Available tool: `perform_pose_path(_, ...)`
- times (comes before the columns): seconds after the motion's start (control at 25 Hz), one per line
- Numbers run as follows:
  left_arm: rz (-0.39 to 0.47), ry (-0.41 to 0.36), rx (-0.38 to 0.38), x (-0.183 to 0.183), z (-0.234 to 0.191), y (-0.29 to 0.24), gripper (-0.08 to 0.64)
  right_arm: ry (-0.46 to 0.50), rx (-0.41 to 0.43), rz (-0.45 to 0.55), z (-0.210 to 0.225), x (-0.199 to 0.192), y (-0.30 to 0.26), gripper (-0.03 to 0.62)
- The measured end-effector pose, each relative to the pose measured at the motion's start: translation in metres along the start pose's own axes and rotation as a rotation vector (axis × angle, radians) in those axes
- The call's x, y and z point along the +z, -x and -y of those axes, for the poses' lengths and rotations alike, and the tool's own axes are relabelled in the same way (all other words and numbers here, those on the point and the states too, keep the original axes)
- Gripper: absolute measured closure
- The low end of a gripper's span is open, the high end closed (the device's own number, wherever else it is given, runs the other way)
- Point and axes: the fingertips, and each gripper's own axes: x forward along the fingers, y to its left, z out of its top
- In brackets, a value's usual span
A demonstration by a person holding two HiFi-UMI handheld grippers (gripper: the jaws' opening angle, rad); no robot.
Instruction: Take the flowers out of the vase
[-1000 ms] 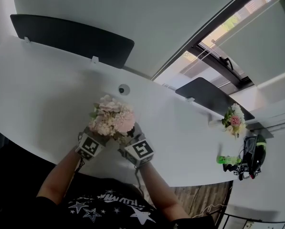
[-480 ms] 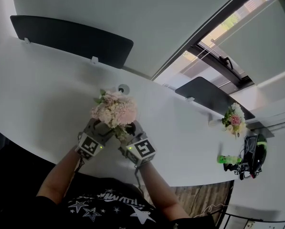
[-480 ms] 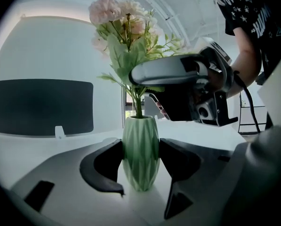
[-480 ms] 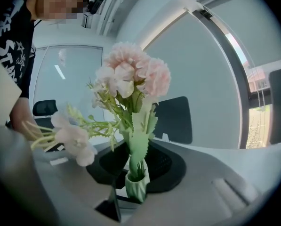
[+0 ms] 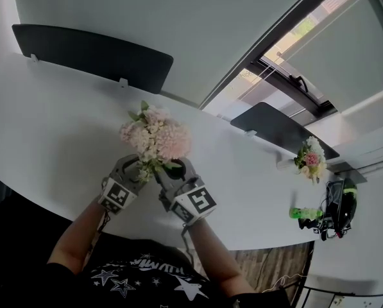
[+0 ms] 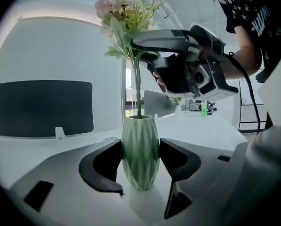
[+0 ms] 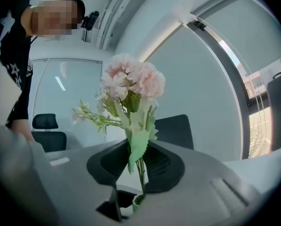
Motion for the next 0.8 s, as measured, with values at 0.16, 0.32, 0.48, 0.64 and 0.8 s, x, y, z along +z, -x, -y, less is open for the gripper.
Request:
perform_pose_path(0.16, 0.000, -0.030, -0.003, 0.004, 0.000, 0.000, 0.300, -0.014, 0.011, 0.053, -0.006, 0.025, 0.003, 0.509)
perform_pose_path(0.32, 0.005, 0.008, 0.007, 0.006, 0.000, 0.002, 0.299, -0.028, 0.011, 0.085, -0.008, 0.045, 0.007, 0.509)
perform_pose_path(0.48, 0.031, -0.038, 0.025, 0.015, 0.000, 0.009, 0.290, -0.031, -0.009, 0.109, -0.009, 0.058, 0.018, 0.509)
perform_pose_path(0.64, 0.044, -0.085, 0.055, 0.028, 0.001, 0.017, 0.271, -0.057, -0.020, 0.147, -0.006, 0.070, 0.037, 0.509)
perform_pose_path(0.8, 0.063, -0.069, 0.099, 0.038, 0.005, 0.031, 0.266, -0.082, -0.038, 0.162, 0.000, 0.072, 0.052, 0.509)
